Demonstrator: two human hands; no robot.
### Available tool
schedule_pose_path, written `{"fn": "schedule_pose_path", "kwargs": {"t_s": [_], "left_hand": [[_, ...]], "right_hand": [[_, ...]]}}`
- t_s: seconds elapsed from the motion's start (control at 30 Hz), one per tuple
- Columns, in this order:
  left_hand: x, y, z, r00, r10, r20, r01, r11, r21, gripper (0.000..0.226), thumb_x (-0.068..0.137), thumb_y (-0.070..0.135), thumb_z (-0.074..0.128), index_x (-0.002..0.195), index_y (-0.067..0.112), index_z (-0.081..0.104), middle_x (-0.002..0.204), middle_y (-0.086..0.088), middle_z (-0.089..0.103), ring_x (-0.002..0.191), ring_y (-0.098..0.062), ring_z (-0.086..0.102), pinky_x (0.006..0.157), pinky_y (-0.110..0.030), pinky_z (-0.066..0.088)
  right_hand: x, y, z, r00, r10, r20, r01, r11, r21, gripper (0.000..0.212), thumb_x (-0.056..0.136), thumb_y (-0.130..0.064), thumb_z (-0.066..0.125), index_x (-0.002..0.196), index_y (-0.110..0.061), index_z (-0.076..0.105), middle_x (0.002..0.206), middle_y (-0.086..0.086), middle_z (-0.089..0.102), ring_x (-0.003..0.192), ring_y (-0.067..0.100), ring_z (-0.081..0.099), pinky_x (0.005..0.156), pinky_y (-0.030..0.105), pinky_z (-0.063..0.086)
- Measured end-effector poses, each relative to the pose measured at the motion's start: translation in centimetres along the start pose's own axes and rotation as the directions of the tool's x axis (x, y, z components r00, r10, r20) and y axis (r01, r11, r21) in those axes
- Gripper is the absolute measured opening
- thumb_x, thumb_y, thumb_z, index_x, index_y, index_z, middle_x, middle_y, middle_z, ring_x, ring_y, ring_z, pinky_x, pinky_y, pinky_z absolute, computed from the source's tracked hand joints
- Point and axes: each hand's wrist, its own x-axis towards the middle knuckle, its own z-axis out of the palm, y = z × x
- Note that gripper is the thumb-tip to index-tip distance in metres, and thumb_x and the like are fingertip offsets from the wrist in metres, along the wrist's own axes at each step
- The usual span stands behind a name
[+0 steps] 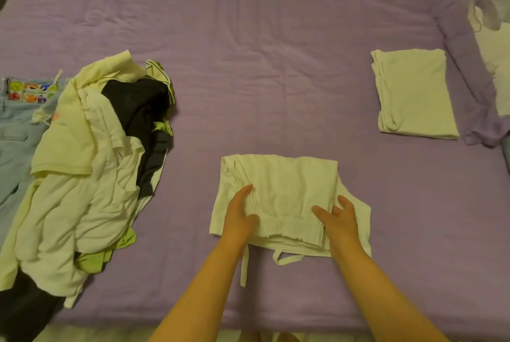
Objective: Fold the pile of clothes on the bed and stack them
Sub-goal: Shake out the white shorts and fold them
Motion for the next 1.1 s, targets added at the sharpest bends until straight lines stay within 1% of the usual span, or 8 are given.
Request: {"fn": "schedule_pose_path", "kwargs": {"t_s": [0.2, 0.4, 0.5, 0.6, 0.7, 0.83, 0.93, 1.1], "left_hand": [[1.9, -0.6, -0.6, 0.998, 0.034, -0.044, -0.029, 0.995, 0.097, 0.084, 0.080, -0.016, 0.043, 0.150, 0.024, 0.020, 0.146, 0.009, 0.026, 0.130, -0.006, 0.028, 0.105, -0.022, 0.026], [3.4, 0.3, 0.3, 0.942, 0.198, -0.271, -0.002, 0.810, 0.587, 0.092, 0.085, 0.042, 0.065, 0.153, 0.016, 0.010, 0.158, -0.019, 0.005, 0.145, -0.036, 0.012, 0.116, -0.050, 0.016], [5.5, 1.5, 1.4, 0.794, 0.607, 0.015, -0.315, 0.390, 0.866, 0.070, 0.086, 0.031, 0.067, 0.146, 0.011, 0.036, 0.151, -0.023, 0.029, 0.139, -0.044, 0.029, 0.110, -0.059, 0.019], [7.7, 0.0, 2.3, 0.700, 0.611, 0.370, -0.509, 0.063, 0.858, 0.055, 0.093, 0.026, 0.056, 0.143, 0.013, 0.040, 0.151, -0.015, 0.032, 0.138, -0.039, 0.031, 0.114, -0.061, 0.018], [9.3, -2.6, 0.9, 0.867, 0.411, 0.281, -0.369, 0.150, 0.917, 0.065, 0.096, 0.055, 0.013, 0.151, 0.022, 0.014, 0.159, -0.007, 0.006, 0.147, -0.034, 0.004, 0.116, -0.055, -0.003], [10.1, -3.8, -0.4, 0.926, 0.327, 0.188, -0.260, 0.194, 0.946, 0.079, 0.087, 0.073, -0.001, 0.151, 0.028, -0.007, 0.158, -0.004, -0.016, 0.146, -0.026, -0.017, 0.114, -0.054, -0.015], [9.4, -3.4, -0.8, 0.967, 0.252, -0.047, -0.064, 0.414, 0.908, 0.075, 0.083, 0.069, -0.008, 0.148, 0.030, -0.013, 0.158, -0.006, -0.015, 0.147, -0.030, -0.013, 0.115, -0.055, -0.008], [7.8, -1.8, -1.8, 0.968, 0.168, -0.185, -0.002, 0.748, 0.664, 0.079, 0.094, 0.050, 0.044, 0.153, 0.019, 0.002, 0.155, -0.016, 0.023, 0.137, -0.036, 0.028, 0.108, -0.050, 0.030]], "right_hand": [[1.2, 1.3, -0.1, 0.996, -0.073, 0.044, 0.081, 0.973, -0.216, 0.072, 0.086, 0.005, 0.061, 0.145, -0.014, 0.026, 0.110, 0.002, 0.058, 0.082, 0.002, 0.056, 0.057, 0.009, 0.046], [1.2, 1.4, -0.1, 0.966, -0.249, -0.066, 0.161, 0.785, -0.598, 0.072, 0.089, -0.025, 0.064, 0.148, -0.011, 0.025, 0.151, 0.014, 0.030, 0.136, 0.028, 0.032, 0.107, 0.035, 0.031], [1.8, 0.6, 2.0, 0.879, -0.472, 0.065, 0.268, 0.377, -0.886, 0.068, 0.095, -0.041, 0.047, 0.151, -0.020, 0.015, 0.159, 0.013, 0.009, 0.146, 0.031, 0.010, 0.117, 0.045, 0.014], [2.8, 0.4, 5.6, 0.803, -0.514, 0.302, 0.392, 0.073, -0.917, 0.052, 0.099, -0.042, 0.027, 0.148, -0.023, 0.025, 0.156, 0.013, 0.019, 0.145, 0.034, 0.014, 0.115, 0.053, 0.008], [4.6, 1.9, 6.7, 0.830, -0.410, 0.378, 0.408, -0.015, -0.913, 0.061, 0.094, -0.053, 0.014, 0.147, -0.026, 0.029, 0.155, 0.010, 0.025, 0.143, 0.034, 0.020, 0.113, 0.058, 0.015], [6.3, 3.9, 2.6, 0.865, -0.401, 0.300, 0.335, 0.017, -0.942, 0.064, 0.094, -0.059, 0.016, 0.148, -0.027, 0.028, 0.154, 0.011, 0.027, 0.142, 0.034, 0.024, 0.111, 0.064, 0.019], [5.5, 3.6, 0.1, 0.915, -0.377, 0.142, 0.193, 0.101, -0.976, 0.072, 0.090, -0.066, 0.012, 0.147, -0.026, 0.031, 0.150, 0.018, 0.034, 0.137, 0.044, 0.031, 0.104, 0.069, 0.024], [4.5, 1.0, 0.6, 0.973, -0.181, -0.145, -0.072, 0.360, -0.930, 0.102, 0.075, -0.080, 0.039, 0.152, -0.021, 0.009, 0.151, 0.017, 0.028, 0.135, 0.034, 0.034, 0.101, 0.048, 0.037]]}}
